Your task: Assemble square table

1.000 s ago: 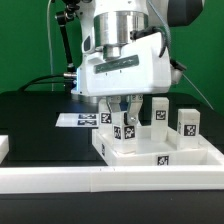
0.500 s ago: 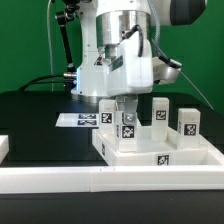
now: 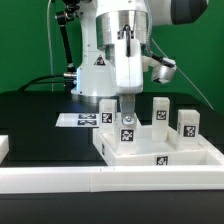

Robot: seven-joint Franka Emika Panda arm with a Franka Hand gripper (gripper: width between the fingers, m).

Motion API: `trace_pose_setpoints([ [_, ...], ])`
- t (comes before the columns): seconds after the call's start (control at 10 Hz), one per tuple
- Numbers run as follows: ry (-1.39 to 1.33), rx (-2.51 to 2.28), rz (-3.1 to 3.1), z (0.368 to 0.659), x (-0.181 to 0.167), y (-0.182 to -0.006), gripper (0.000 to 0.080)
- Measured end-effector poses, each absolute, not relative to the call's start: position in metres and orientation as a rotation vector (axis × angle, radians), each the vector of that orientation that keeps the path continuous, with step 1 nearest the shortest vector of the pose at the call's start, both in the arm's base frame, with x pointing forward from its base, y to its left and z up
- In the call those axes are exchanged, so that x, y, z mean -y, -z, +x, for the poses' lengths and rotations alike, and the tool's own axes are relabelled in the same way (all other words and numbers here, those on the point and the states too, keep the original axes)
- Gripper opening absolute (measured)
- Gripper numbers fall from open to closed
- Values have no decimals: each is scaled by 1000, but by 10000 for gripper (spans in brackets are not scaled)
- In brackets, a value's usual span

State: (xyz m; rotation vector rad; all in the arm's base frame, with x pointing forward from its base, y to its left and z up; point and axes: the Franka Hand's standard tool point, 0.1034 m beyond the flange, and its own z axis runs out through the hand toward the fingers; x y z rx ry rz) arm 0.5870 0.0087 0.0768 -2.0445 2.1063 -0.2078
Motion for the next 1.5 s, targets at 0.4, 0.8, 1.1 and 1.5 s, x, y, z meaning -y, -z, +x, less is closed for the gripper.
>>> trace_pose_setpoints([
  [0.4, 261, -1675, -2445, 587, -14, -77, 644],
  [0.8, 301, -1289, -2698, 587, -11, -77, 648],
  [1.1, 330, -968, -2865, 587, -13, -74, 648],
  [1.5, 352, -459, -3052, 588, -9, -74, 648],
])
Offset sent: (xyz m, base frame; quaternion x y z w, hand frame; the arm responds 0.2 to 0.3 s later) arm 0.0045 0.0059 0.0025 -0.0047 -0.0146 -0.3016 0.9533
